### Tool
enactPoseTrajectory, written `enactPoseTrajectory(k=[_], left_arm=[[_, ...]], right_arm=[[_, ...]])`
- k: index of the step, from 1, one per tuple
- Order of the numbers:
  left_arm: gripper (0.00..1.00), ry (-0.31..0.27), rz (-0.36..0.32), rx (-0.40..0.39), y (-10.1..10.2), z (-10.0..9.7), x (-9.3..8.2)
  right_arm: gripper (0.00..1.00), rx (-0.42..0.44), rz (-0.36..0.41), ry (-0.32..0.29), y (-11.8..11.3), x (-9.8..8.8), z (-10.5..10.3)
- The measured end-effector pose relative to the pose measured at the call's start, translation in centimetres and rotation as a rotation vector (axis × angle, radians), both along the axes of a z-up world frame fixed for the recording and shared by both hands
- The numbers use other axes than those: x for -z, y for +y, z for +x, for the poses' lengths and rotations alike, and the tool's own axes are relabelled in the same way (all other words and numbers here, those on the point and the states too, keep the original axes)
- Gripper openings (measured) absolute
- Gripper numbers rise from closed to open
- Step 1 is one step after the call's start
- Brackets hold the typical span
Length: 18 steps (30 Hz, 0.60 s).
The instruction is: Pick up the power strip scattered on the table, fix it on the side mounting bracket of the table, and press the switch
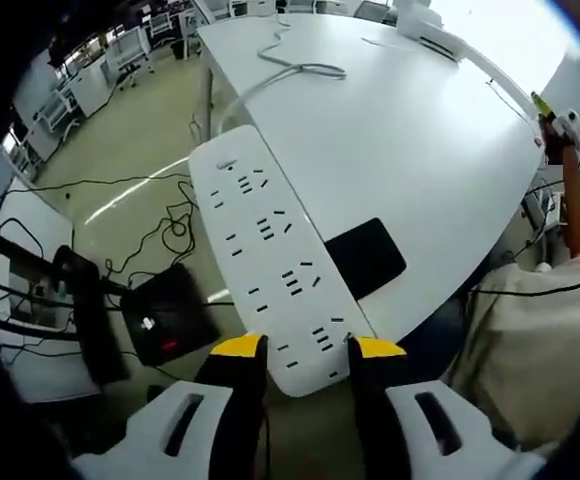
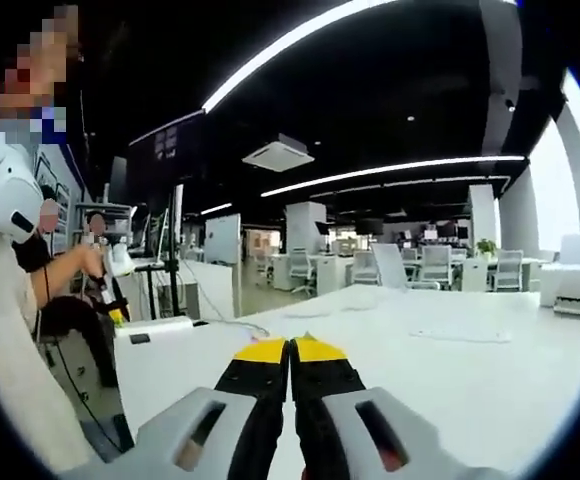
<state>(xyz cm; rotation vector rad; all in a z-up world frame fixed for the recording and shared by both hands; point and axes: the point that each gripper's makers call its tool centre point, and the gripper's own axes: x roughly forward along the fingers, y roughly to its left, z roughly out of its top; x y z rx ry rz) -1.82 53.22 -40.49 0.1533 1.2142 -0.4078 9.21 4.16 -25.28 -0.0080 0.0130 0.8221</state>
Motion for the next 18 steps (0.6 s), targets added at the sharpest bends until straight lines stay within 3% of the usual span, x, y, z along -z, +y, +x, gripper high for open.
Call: enactPoseTrajectory(k=[8,18], left_arm=[[0.37,-0.019,-0.010,-0.005,0.0,0.0,0.0],[0.37,0.007,0.002,0.000,0.1,0.0,0.1]], right_arm=[[0.00,-0.014,-0.016,0.015,0.8,-0.4,0.3],[0.00,-0.049,-0.020,0.032,1.4,-1.8,0.5]])
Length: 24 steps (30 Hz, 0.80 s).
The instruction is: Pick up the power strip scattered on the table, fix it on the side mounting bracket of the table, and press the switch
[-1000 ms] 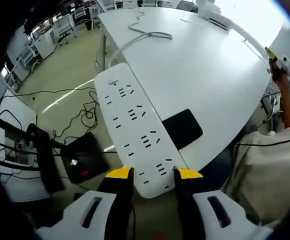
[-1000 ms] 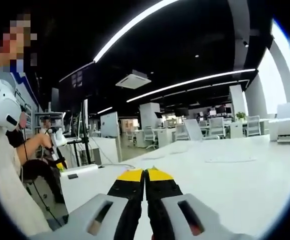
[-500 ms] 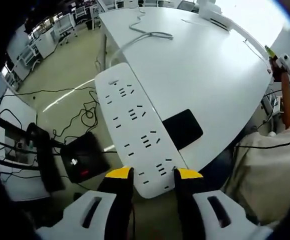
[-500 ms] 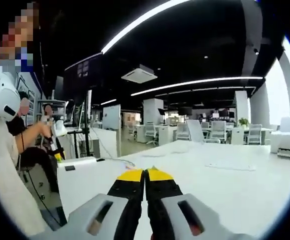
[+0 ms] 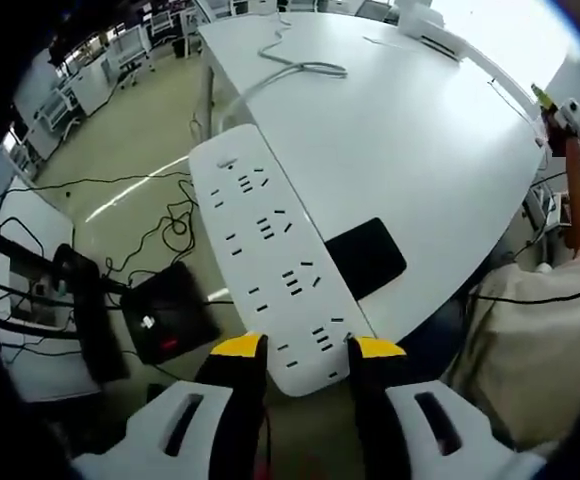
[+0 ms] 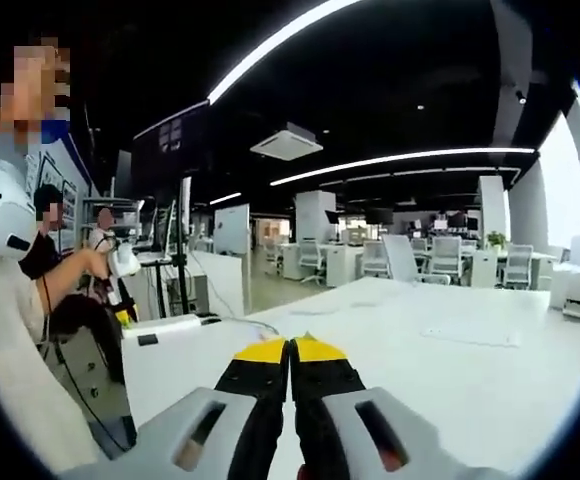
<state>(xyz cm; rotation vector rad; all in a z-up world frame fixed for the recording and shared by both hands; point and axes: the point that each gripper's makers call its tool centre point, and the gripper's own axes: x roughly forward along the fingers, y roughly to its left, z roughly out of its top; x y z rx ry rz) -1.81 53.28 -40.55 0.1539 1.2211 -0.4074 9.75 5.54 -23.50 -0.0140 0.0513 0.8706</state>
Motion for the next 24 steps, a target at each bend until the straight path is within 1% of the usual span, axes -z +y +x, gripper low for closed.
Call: enactPoseTrajectory(k=[4,8,17,24], left_arm=[[0.37,-0.004,-0.003,0.008,0.0,0.0,0.0],[0.37,-0.004,-0.002,0.012,-0.1,-0.1,0.0],[0.37,0.005,0.005,0.008,0.0,0.0,0.0],[0.37,0.005,0.004,0.005,0.0,0.0,0.0]], right_arm=[[0.00,-0.017,-0.007,-0.004,0.7,-1.0,0.1],[0.00,-0.052,-0.007,-0.018,2.0,-2.2,0.2],[0.00,-0.117,-0.037,-0.026,5.1,-3.5,0.4],[0.00,-0.160,-0.057,-0.027,6.9,-4.8,1.1]])
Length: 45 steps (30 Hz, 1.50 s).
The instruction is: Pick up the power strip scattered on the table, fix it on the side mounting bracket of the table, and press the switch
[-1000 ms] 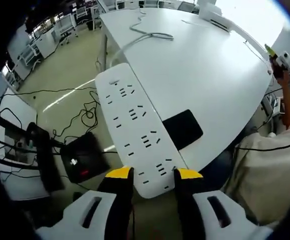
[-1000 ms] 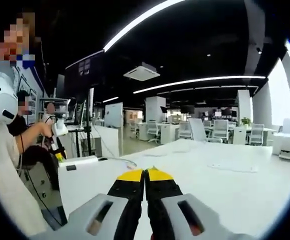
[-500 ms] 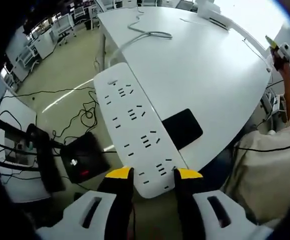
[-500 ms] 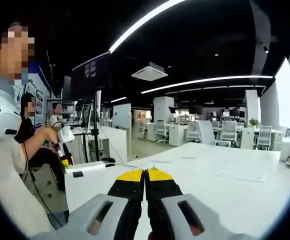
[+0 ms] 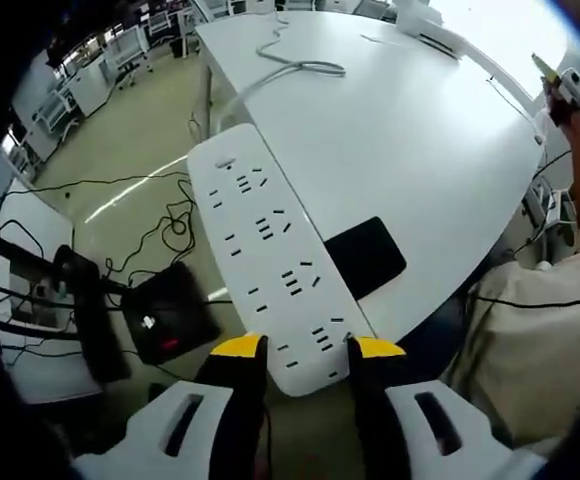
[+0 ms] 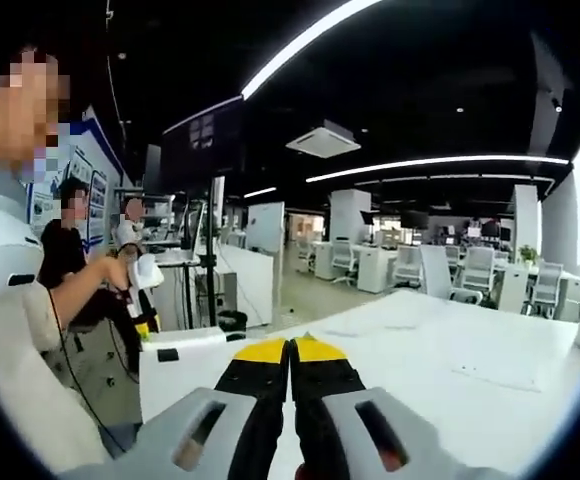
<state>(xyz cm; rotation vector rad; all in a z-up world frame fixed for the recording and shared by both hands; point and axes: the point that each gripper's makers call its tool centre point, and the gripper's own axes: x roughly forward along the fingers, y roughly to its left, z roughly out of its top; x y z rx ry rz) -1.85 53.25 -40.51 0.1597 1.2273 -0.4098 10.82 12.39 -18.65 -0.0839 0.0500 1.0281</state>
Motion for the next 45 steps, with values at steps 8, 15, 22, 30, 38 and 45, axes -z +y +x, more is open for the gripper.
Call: enactPoseTrajectory(k=[8,15,22,30,38,45], left_arm=[[0.37,-0.018,-0.006,0.006,0.0,0.0,0.0],[0.37,-0.028,-0.013,-0.001,-0.1,0.0,-0.1],[0.37,-0.029,-0.011,0.007,-0.2,-0.1,-0.1],[0.37,-0.029,-0.012,0.012,-0.3,-0.2,-0.1],[0.37,-0.022,-0.007,0.028,-0.3,-0.2,-0.1],[0.37,-0.018,-0.008,0.020,-0.3,-0.2,-0.1]], right_arm=[[0.00,-0.036,-0.061,-0.006,2.5,-1.3,1.2],[0.00,-0.107,-0.113,-0.012,5.9,-1.6,1.7],[0.00,-0.154,-0.130,0.010,8.7,-1.1,2.2],[0.00,-0.207,-0.178,0.024,12.0,-1.1,2.6],[0.00,-0.271,-0.244,0.051,15.7,-0.7,2.9],[0.00,-0.322,-0.317,0.071,18.8,0.3,3.4]])
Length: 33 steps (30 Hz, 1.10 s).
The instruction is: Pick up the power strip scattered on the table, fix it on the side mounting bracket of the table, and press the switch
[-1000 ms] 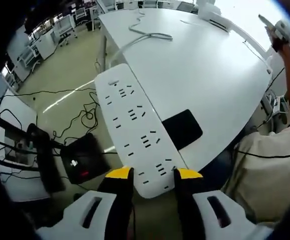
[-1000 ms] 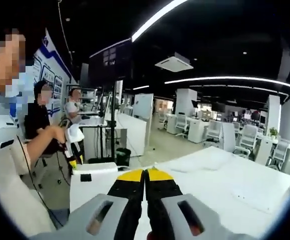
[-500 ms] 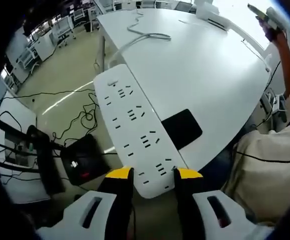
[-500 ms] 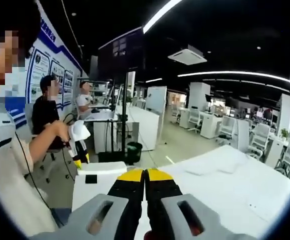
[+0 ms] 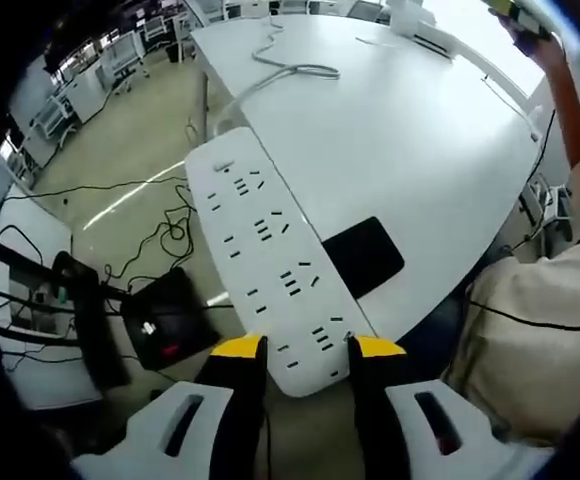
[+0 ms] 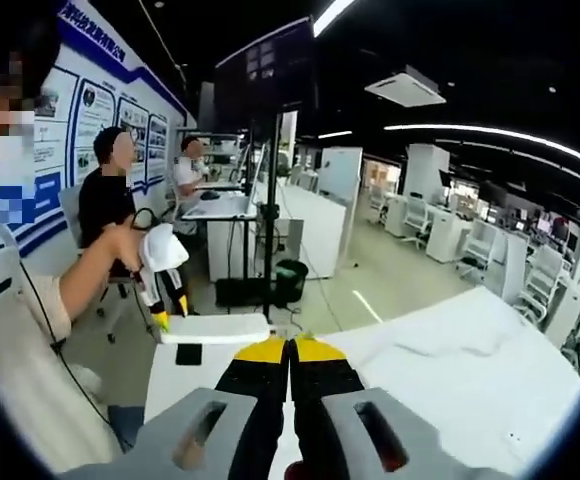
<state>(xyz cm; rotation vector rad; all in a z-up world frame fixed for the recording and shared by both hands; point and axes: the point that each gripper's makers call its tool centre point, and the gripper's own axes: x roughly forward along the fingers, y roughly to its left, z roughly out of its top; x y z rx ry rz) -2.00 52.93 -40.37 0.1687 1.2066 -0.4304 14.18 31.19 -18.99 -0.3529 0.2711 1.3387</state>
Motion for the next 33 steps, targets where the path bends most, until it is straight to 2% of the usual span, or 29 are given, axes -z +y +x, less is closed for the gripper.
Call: enactPoseTrajectory(k=[10,15,22,33], left_arm=[[0.37,-0.002,-0.005,-0.004,0.0,0.1,0.0],[0.37,0.006,-0.001,-0.001,0.1,0.1,0.0],[0.37,0.016,0.004,0.000,0.1,0.1,0.1],[0.37,0.021,0.007,0.001,-0.1,-0.2,0.0]], right_arm=[[0.00,-0.053,-0.017,0.007,3.5,-0.5,-0.2],[0.00,-0.086,-0.055,0.001,5.4,-0.1,-0.2],[0.00,-0.115,-0.119,0.011,7.3,1.4,0.1],[0.00,-0.155,-0.181,0.033,10.3,3.0,0.5]])
